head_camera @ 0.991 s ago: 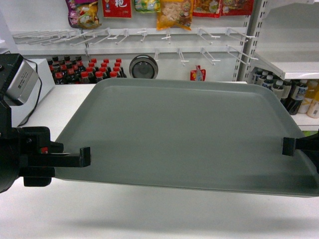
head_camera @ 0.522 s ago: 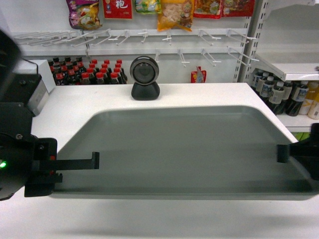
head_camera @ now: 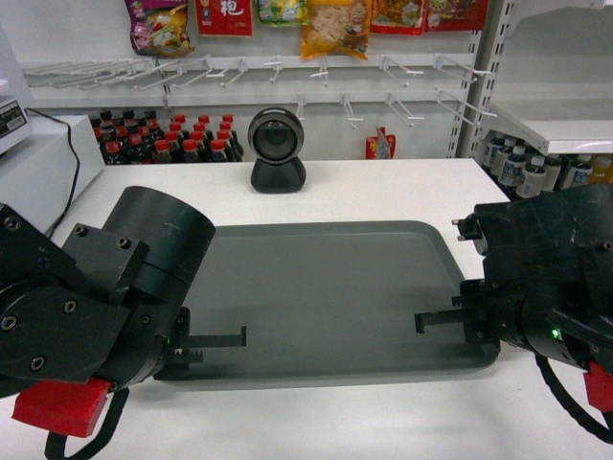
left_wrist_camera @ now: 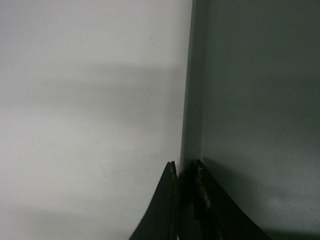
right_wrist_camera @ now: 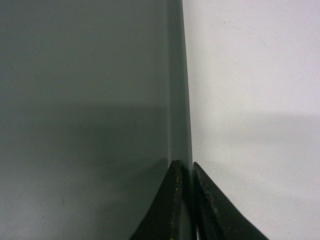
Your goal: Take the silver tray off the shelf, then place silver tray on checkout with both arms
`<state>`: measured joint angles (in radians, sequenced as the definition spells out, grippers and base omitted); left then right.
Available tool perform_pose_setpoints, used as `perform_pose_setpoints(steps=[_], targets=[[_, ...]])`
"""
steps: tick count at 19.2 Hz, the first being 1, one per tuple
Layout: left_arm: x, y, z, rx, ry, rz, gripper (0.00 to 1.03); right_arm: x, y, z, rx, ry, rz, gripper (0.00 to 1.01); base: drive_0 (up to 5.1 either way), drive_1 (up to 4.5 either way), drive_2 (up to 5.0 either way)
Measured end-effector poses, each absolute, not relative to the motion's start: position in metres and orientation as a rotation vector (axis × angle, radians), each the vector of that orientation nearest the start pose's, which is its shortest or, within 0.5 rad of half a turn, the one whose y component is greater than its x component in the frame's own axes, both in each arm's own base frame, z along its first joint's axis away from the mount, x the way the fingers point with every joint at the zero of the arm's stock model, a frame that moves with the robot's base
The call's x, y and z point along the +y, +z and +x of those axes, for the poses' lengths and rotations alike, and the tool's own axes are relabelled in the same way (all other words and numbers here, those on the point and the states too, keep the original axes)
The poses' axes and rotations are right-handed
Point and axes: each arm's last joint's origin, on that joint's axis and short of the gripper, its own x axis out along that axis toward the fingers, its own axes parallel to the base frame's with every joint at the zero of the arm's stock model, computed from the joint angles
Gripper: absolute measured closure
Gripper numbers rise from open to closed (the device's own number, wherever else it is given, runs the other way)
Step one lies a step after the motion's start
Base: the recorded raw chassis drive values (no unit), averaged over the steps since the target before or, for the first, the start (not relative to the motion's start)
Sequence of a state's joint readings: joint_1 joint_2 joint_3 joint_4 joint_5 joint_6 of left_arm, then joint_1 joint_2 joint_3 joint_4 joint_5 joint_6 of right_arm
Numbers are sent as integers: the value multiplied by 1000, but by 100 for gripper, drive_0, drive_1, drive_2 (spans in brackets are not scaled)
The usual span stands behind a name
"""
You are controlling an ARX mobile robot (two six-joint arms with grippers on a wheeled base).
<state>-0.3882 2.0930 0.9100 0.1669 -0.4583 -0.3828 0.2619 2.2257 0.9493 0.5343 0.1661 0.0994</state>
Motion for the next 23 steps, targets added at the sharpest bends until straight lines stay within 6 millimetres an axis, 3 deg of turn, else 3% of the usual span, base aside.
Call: perform_pose_setpoints(steps=[6,9,10,12,13,14,15,16,17,19,20,21,22,23], targets=[[-121,49,327,890,254,-28,75,92,28,364,716,24,-20,71,0,0,0],[-107,61,327,844,214,-115,49,77,41,355,702,20,87,44,0,0,0],[-100,73,325,785,218,-134,40,71,52,351,678,36,116,35,0,0,0],[-82,118,321,636,257,-145,24,56,90,343,576,54,149,18,0,0,0],[-74,151,320,518,277,-165,13,50,118,345,437,44,155,10,0,0,0],[-70,160,325,330,189,-201,16,49,126,345,228,11,122,17,0,0,0],[-65,155,311,187,56,-151,29,45,119,324,151,8,67,30,0,0,0],[-57,132,286,205,8,-73,40,40,103,297,187,15,25,41,0,0,0],[-48,123,265,186,1,-35,51,31,102,280,183,-4,10,52,0,0,0],[-34,173,250,-45,15,-40,74,23,137,260,39,-15,20,76,0,0,0],[-30,178,239,-70,4,-33,85,21,140,250,31,-1,18,87,0,0,0],[-26,165,225,-2,-3,-18,98,19,135,235,68,8,6,99,0,0,0],[-22,153,215,64,3,-10,101,16,135,224,72,3,4,98,0,0,0],[-19,153,208,62,4,-11,102,13,141,217,39,-6,6,98,0,0,0]])
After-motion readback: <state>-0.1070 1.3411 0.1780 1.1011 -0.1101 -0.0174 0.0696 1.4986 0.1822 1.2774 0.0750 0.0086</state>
